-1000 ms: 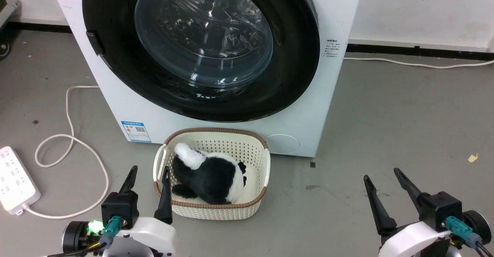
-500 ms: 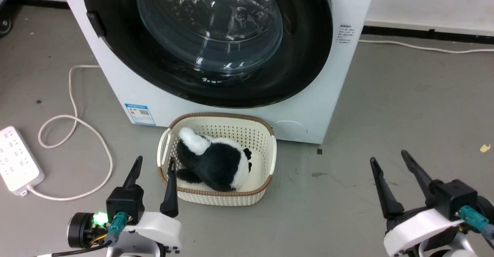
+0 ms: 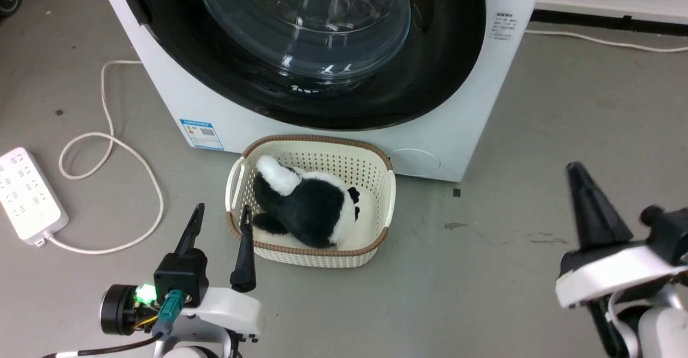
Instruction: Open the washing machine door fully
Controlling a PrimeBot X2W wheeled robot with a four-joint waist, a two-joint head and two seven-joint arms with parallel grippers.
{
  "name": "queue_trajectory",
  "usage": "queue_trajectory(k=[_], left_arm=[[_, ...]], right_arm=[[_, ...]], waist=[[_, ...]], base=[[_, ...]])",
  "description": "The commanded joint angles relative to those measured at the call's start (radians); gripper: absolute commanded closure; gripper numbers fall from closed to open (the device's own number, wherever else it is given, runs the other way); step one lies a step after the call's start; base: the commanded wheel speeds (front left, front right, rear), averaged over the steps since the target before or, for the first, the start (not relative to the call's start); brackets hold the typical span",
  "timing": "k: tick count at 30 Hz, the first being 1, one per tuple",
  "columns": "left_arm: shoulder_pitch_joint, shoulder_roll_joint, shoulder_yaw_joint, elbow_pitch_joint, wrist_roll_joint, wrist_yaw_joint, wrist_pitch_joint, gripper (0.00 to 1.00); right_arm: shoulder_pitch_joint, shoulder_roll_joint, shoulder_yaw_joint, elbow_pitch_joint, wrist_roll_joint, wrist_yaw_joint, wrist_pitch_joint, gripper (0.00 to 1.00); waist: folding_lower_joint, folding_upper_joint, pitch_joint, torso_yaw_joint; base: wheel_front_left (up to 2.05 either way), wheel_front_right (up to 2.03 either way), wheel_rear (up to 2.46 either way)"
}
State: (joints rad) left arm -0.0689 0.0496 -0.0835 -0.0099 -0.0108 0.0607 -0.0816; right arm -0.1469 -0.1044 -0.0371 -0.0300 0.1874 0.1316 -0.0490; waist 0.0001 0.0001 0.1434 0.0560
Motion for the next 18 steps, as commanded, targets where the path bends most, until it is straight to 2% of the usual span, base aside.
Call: queue_trajectory(k=[1,11,18], left_arm=[[-0.025,0.001,-0.006,-0.008,-0.002,0.008,-0.012,0.0],[-0.042,0.001,-0.028,-0.008,-0.005,0.023,-0.033,0.0],[-0.051,0.001,-0.039,-0.015,-0.005,0.031,-0.045,0.0]], right_arm=[[-0.034,-0.012,-0.009,-0.006,0.024,0.0,0.003,1.0],[-0.123,-0.022,-0.035,0.002,0.117,0.0,0.029,1.0],[-0.2,0.01,-0.087,0.027,0.234,0.0,0.083,1.0]], waist=[[-0.0001,-0.0001,0.007,0.005],[-0.0001,-0.0001,0.032,0.028],[-0.0001,-0.0001,0.057,0.043]], base=[[0.0,0.0,0.0],[0.0,0.0,0.0],[0.0,0.0,0.0]])
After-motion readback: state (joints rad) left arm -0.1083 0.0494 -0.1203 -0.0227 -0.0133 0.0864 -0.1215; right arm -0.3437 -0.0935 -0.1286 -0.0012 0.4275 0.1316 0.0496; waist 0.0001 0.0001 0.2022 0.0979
